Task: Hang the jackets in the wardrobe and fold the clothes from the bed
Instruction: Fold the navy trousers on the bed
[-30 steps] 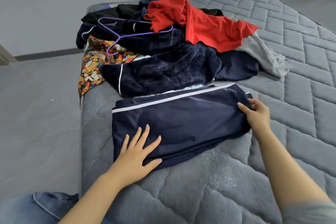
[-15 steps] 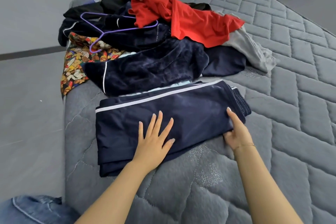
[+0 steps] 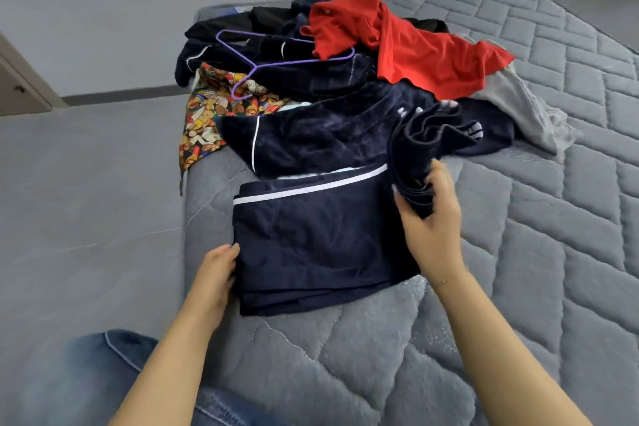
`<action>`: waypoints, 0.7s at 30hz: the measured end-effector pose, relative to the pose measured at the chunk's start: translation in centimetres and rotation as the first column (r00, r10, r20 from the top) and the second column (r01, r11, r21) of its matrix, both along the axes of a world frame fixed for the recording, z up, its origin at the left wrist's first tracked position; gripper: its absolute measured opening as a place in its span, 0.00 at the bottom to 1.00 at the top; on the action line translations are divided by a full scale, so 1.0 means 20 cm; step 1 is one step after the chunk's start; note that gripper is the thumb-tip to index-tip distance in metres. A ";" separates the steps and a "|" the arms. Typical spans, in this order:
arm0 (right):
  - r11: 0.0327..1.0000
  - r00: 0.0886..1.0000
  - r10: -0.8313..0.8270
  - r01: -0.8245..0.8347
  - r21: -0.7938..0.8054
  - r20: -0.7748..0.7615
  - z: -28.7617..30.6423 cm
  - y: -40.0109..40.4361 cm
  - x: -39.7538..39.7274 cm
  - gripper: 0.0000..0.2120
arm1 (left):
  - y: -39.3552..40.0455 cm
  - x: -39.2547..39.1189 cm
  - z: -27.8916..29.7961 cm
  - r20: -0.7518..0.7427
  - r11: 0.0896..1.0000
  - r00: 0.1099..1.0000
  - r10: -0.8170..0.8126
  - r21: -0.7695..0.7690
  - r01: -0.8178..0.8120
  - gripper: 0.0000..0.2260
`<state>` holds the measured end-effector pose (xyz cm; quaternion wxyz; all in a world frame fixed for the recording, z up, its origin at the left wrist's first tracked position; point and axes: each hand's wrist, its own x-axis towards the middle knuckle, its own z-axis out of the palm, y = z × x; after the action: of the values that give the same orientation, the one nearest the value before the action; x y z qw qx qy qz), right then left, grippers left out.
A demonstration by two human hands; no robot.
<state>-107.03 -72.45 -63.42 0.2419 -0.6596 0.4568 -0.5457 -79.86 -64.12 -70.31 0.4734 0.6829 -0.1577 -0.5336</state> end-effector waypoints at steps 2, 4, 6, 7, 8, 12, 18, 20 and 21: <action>0.978 0.961 0.206 -0.209 0.005 -0.184 -0.04 0.08 0.15 0.13 | 0.01 0.04 0.01 -0.219 0.999 0.975 0.020 0.035 -0.013 0.13; 0.918 0.831 0.395 -0.374 0.131 -0.392 -0.13 0.17 0.28 0.13 | 0.02 0.07 0.00 -0.427 0.997 0.903 0.054 0.065 -0.029 0.19; 0.843 0.613 0.526 -0.466 0.267 -0.590 -0.27 0.25 0.37 0.13 | 0.02 0.08 -0.03 -0.502 0.999 0.865 0.029 0.044 -0.007 0.25; 0.815 0.502 0.560 -0.479 0.327 -0.659 -0.33 0.28 0.40 0.15 | 0.03 0.08 -0.04 -0.493 1.000 0.870 0.003 0.024 0.010 0.26; 0.801 0.432 0.571 -0.478 0.360 -0.698 -0.38 0.31 0.42 0.17 | 0.04 0.07 -0.05 -0.478 1.000 0.878 -0.023 0.002 0.027 0.27; 0.808 0.492 0.579 -0.448 0.381 -0.650 -0.40 0.32 0.45 0.21 | 0.05 0.07 -0.03 -0.432 0.994 0.895 -0.106 -0.039 0.099 0.24; 0.638 0.412 0.770 -0.466 0.613 -0.487 -0.24 0.28 0.39 0.33 | 0.05 0.01 -0.04 -0.228 0.995 0.969 -0.098 0.006 0.102 0.31; 0.661 0.550 0.734 -0.442 0.607 -0.399 -0.17 0.26 0.32 0.27 | 0.04 0.01 -0.05 -0.175 0.998 0.983 -0.064 0.014 0.067 0.29; 0.717 0.640 0.668 -0.417 0.559 -0.380 -0.15 0.24 0.29 0.22 | 0.04 0.01 -0.05 -0.158 0.998 0.986 -0.055 0.003 0.056 0.26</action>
<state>-101.33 -67.61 -66.36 0.3900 -0.8279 0.3865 -0.1143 -79.70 -63.28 -71.35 0.4667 0.6355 -0.1366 -0.5997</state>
